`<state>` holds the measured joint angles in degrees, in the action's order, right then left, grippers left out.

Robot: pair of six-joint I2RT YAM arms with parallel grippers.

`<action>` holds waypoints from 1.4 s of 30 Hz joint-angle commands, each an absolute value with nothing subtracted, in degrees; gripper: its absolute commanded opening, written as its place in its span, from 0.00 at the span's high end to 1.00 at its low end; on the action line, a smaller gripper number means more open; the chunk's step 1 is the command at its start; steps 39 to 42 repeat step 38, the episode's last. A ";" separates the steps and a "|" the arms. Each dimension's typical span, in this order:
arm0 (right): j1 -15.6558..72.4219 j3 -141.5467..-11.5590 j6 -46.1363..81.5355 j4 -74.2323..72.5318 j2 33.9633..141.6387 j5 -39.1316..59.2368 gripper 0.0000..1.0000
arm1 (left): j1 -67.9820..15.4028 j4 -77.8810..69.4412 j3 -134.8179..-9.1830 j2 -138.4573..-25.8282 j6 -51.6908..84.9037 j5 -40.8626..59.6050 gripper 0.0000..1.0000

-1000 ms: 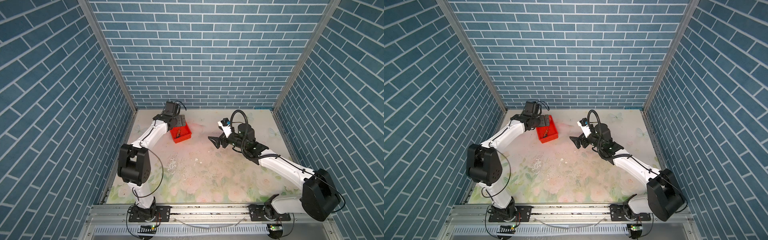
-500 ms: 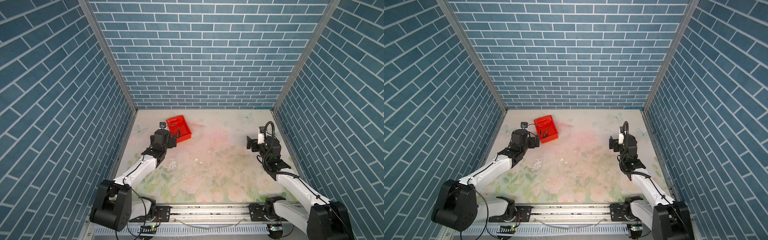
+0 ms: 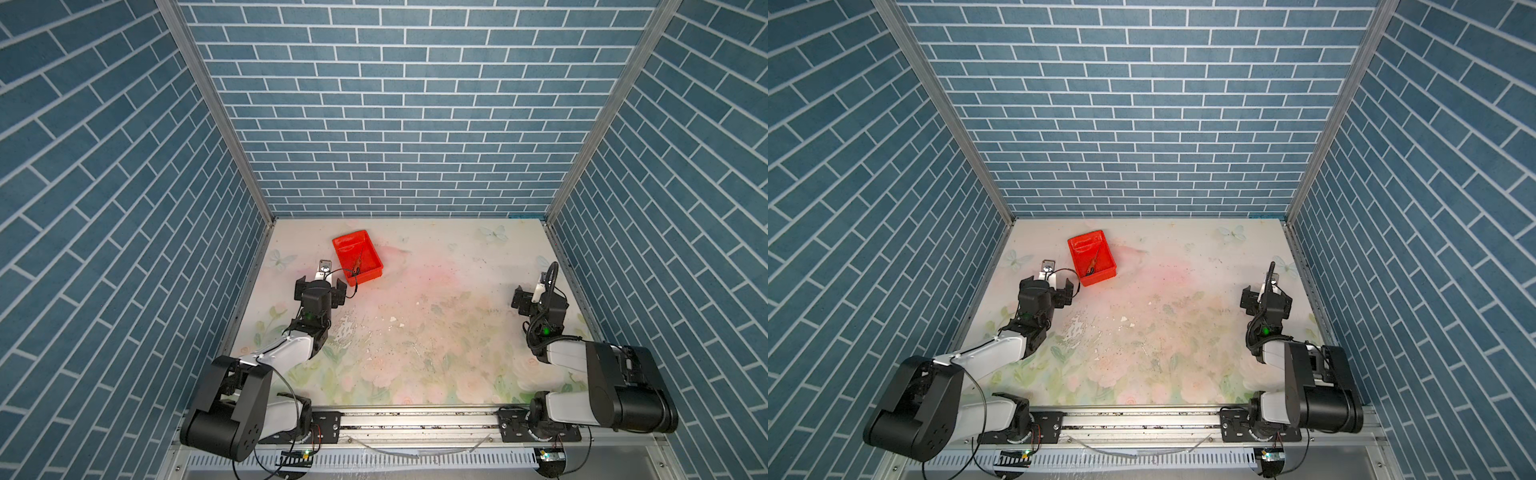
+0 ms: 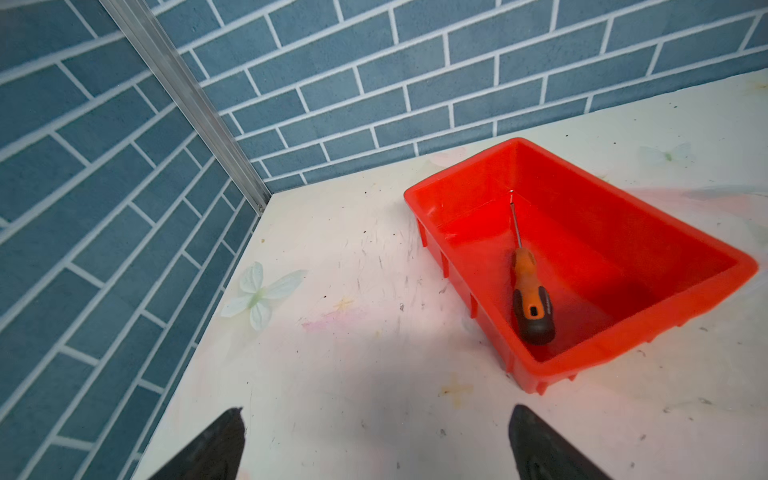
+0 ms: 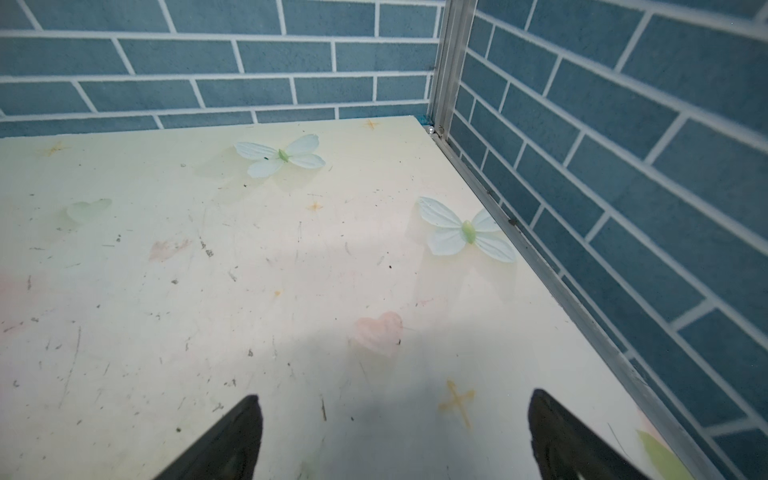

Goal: Put the screwdriver in the bin

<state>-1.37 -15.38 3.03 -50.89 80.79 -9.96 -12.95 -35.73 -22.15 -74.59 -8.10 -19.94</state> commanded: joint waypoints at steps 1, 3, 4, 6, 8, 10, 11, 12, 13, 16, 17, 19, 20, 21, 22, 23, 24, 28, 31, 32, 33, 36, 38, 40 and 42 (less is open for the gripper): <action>-2.17 -15.22 4.50 -59.74 84.27 -5.37 0.01 | -8.74 -49.34 -18.61 -77.66 -8.28 -15.85 0.00; -2.37 -15.38 4.26 -60.81 85.90 -4.14 0.01 | -5.91 -52.53 -17.52 -79.84 -6.56 -10.81 0.00; -2.37 -15.38 4.14 -61.77 86.89 -3.67 0.02 | -5.24 -54.30 -16.88 -81.13 -6.33 -9.24 0.00; -2.42 -15.36 3.88 -63.25 88.12 -2.91 0.01 | -5.10 -59.38 -15.83 -84.83 -6.72 -8.01 0.00; -2.46 -16.06 3.75 -61.12 87.72 -2.58 0.01 | -5.10 -65.61 -15.51 -89.26 -7.24 -8.54 0.00; -2.55 -16.75 3.54 -59.47 87.48 -2.24 0.01 | -4.84 -58.52 -16.94 -86.67 -6.42 -7.99 0.00; -2.55 -17.04 3.48 -59.23 87.66 -1.98 0.01 | -4.75 -58.79 -17.62 -87.95 -6.74 -7.45 0.00; -2.50 -17.38 3.53 -58.81 87.71 -2.05 0.01 | -4.82 -58.84 -18.40 -88.51 -7.05 -7.69 0.00; -2.54 -18.11 3.71 -57.02 87.50 -2.46 0.01 | -4.70 -53.67 -19.97 -87.38 -6.23 -8.05 0.00; -2.53 -21.17 3.71 -51.77 87.81 -2.26 0.01 | -3.46 -50.14 -21.88 -87.68 -4.10 -8.96 0.00; -2.63 -22.42 3.53 -49.77 88.06 -1.86 0.01 | -3.17 -51.84 -21.56 -88.22 -4.19 -8.75 0.00; -2.70 -23.22 3.51 -48.42 88.27 -1.59 0.01 | -3.12 -51.09 -21.61 -87.94 -3.98 -8.69 0.00; -2.72 -23.12 3.44 -48.17 88.07 -1.63 0.01 | -3.16 -51.80 -21.46 -88.04 -4.15 -8.96 0.00; -2.75 -22.98 3.45 -48.71 88.16 -1.62 0.01 | -3.16 -50.96 -21.52 -87.70 -3.92 -8.83 0.00; -2.72 -23.09 3.43 -48.27 88.11 -1.63 0.01 | -3.16 -51.73 -21.41 -87.99 -4.12 -8.99 0.00; -2.68 -23.12 3.43 -48.43 88.17 -1.67 0.01 | -3.16 -51.38 -21.46 -87.83 -4.05 -8.93 0.00; -2.72 -23.12 3.43 -48.34 88.16 -1.66 0.01 | -3.16 -51.29 -21.46 -87.91 -3.96 -8.81 0.00; -2.74 -23.12 3.44 -48.40 88.19 -1.66 0.01 | -3.16 -51.27 -21.54 -87.91 -4.05 -8.82 0.00; -2.72 -23.12 3.43 -48.43 88.24 -1.66 0.01 | -3.16 -50.89 -21.74 -87.97 -3.96 -8.67 0.00; -2.77 -23.12 3.43 -48.43 88.17 -1.74 0.01 | -3.16 -50.96 -21.72 -88.00 -4.09 -8.67 0.00; -2.71 -23.03 3.34 -48.43 88.14 -1.75 0.01 | -3.16 -50.89 -21.77 -87.96 -3.98 -8.63 0.00; -2.78 -23.03 3.34 -48.49 88.15 -1.68 0.01 | -3.12 -50.87 -21.86 -88.01 -3.91 -8.68 0.00; -2.72 -22.94 3.27 -48.68 88.06 -1.71 0.01 | -3.08 -51.05 -21.67 -87.97 -4.00 -8.69 0.00; -2.72 -22.94 3.27 -48.68 88.06 -1.71 0.01 | -3.08 -51.05 -21.67 -87.97 -4.00 -8.69 0.00; -2.72 -22.94 3.27 -48.68 88.06 -1.71 0.01 | -3.08 -51.05 -21.67 -87.97 -4.00 -8.69 0.00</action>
